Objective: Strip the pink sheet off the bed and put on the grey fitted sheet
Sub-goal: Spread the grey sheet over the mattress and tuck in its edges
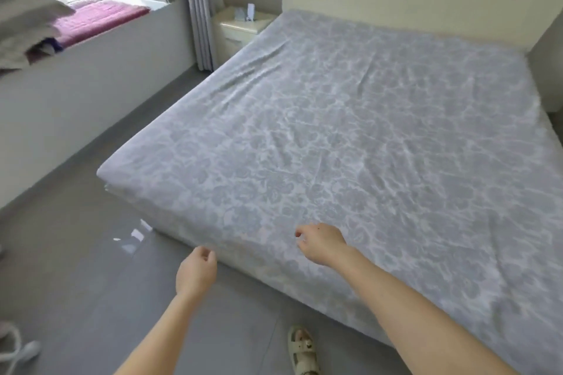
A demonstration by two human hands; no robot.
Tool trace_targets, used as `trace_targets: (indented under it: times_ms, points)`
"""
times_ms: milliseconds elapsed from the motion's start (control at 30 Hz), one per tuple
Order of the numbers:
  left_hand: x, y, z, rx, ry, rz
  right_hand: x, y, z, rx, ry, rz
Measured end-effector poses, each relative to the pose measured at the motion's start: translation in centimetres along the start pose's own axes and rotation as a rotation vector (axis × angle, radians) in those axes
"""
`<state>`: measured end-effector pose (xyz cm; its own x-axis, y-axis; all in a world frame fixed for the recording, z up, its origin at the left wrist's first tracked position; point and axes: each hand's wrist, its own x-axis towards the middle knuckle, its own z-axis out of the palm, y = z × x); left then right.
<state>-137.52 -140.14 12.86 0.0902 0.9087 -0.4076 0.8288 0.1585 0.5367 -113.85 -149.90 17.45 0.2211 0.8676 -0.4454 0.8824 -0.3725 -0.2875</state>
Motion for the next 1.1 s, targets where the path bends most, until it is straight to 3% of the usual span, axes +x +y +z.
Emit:
trace_targets:
  times_ms: [367, 500, 633, 833, 1100]
  points:
    - [7.2, -2.3, -3.4, -0.325, 0.090, -0.332, 13.1, -7.4, -4.7, -0.143, -0.103, -0.233]
    - [11.4, -3.6, -2.8, -0.588, 0.167, -0.525, 19.3, -9.2, -5.1, -0.222, -0.119, -0.365]
    - [14.8, -4.5, -2.3, -1.033, 0.197, -0.731, 24.9, -12.5, -3.9, -0.324, -0.150, -0.531]
    - [20.2, -6.2, -1.7, -1.425, 0.197, -0.840, 33.4, -19.8, -0.3, -0.506, -0.150, -0.901]
    - [30.7, -13.3, -1.9, -1.556, 0.135, -0.913, 46.5, -33.5, 6.7, -0.794, -0.197, -1.221]
